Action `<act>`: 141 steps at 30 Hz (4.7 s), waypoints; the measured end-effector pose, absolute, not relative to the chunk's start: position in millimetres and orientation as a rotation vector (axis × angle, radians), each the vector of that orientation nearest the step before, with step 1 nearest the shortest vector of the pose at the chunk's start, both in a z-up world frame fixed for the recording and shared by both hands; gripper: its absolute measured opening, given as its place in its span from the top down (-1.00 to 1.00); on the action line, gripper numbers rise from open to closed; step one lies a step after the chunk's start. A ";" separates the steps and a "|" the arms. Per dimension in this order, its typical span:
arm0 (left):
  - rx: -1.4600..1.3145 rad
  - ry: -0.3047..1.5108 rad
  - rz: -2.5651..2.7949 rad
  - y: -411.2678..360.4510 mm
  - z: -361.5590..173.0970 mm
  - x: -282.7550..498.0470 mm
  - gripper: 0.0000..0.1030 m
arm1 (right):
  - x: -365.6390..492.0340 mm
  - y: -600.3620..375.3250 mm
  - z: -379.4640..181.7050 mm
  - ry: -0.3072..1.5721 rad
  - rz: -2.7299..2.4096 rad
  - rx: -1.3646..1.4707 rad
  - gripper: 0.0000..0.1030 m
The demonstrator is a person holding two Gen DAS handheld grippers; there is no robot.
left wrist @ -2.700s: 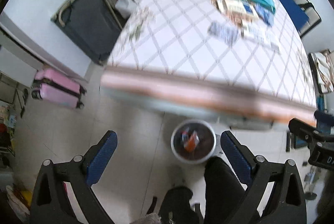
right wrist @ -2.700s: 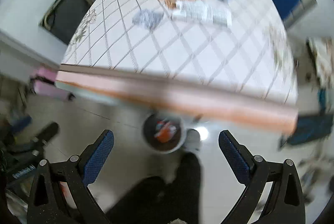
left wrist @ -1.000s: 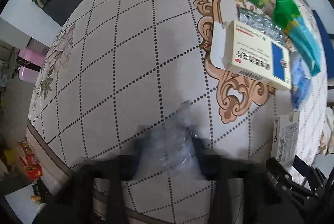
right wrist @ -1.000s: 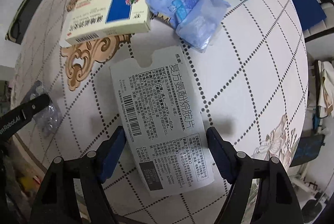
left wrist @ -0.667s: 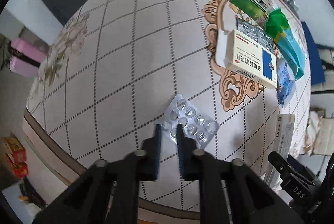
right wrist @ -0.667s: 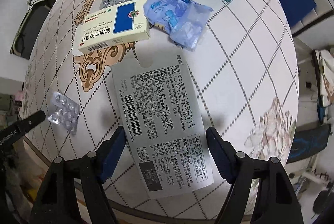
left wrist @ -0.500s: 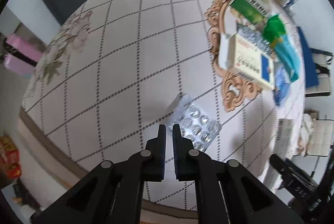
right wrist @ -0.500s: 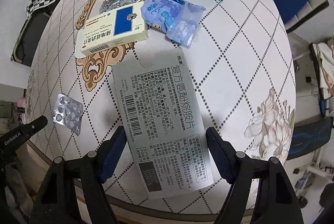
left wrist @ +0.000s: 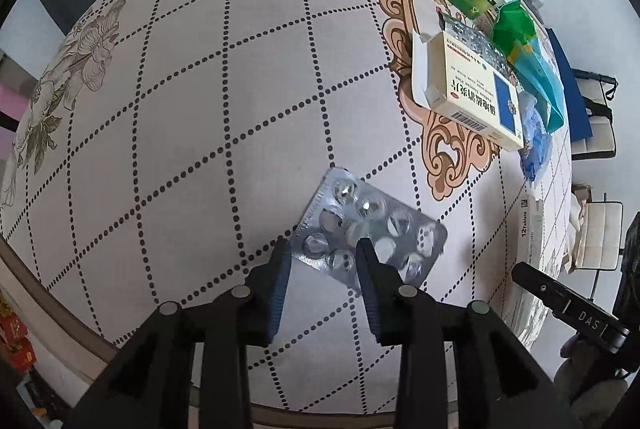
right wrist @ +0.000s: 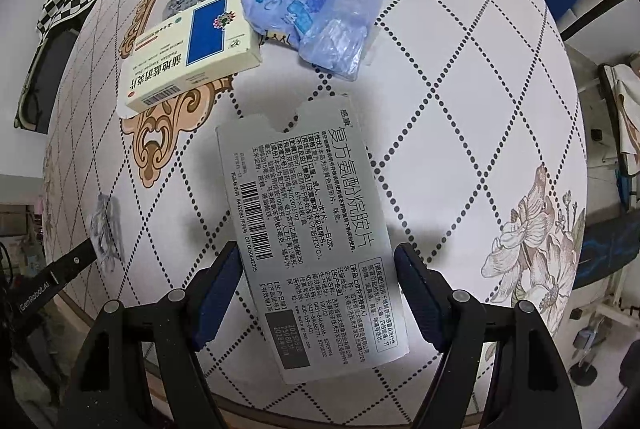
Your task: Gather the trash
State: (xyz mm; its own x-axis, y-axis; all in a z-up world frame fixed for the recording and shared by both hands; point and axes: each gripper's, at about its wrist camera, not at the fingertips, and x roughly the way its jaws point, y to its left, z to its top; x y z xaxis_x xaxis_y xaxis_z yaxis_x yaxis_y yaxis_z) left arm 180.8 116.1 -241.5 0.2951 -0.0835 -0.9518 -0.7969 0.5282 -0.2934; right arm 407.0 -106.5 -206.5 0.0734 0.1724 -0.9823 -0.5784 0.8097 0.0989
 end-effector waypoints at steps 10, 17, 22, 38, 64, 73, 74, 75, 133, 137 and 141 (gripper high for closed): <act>-0.952 1.148 0.588 117.8 -231.7 184.3 0.41 | 416.6 -105.8 -209.5 1.415 0.593 -0.325 -0.53; -0.808 1.246 0.663 111.4 -243.4 212.3 0.43 | 419.6 -102.0 -211.2 1.406 0.587 -0.347 -0.53; -0.743 1.252 0.676 98.7 -236.6 222.3 0.72 | 415.3 -100.0 -208.6 1.389 0.586 -0.357 -0.52; -0.530 1.105 0.700 82.4 -149.8 195.6 0.99 | 385.1 -111.4 -181.0 1.320 0.599 -0.302 -0.51; -0.776 1.177 0.373 130.8 -242.9 129.3 0.51 | 299.3 -149.9 -199.4 1.278 0.342 -0.165 -0.51; -0.712 1.176 0.368 121.5 -220.5 182.3 0.07 | 342.4 -146.8 -209.9 1.333 0.378 -0.103 -0.51; -0.687 1.185 0.361 120.9 -219.1 193.8 0.06 | 347.6 -146.7 -209.1 1.334 0.378 -0.098 -0.51; -0.658 1.204 0.362 119.4 -220.5 206.0 0.06 | 352.4 -146.7 -208.8 1.331 0.376 -0.095 -0.51; -0.336 1.228 0.177 67.5 -199.4 200.7 0.07 | 335.4 -173.7 -195.2 1.265 0.410 -0.088 -0.51; -0.123 1.322 0.061 53.6 -206.4 222.0 -0.02 | 347.2 -174.6 -196.8 1.274 0.415 -0.085 -0.51; -0.141 1.384 0.032 64.3 -224.5 234.8 -0.80 | 357.0 -176.1 -198.9 1.283 0.416 -0.067 -0.51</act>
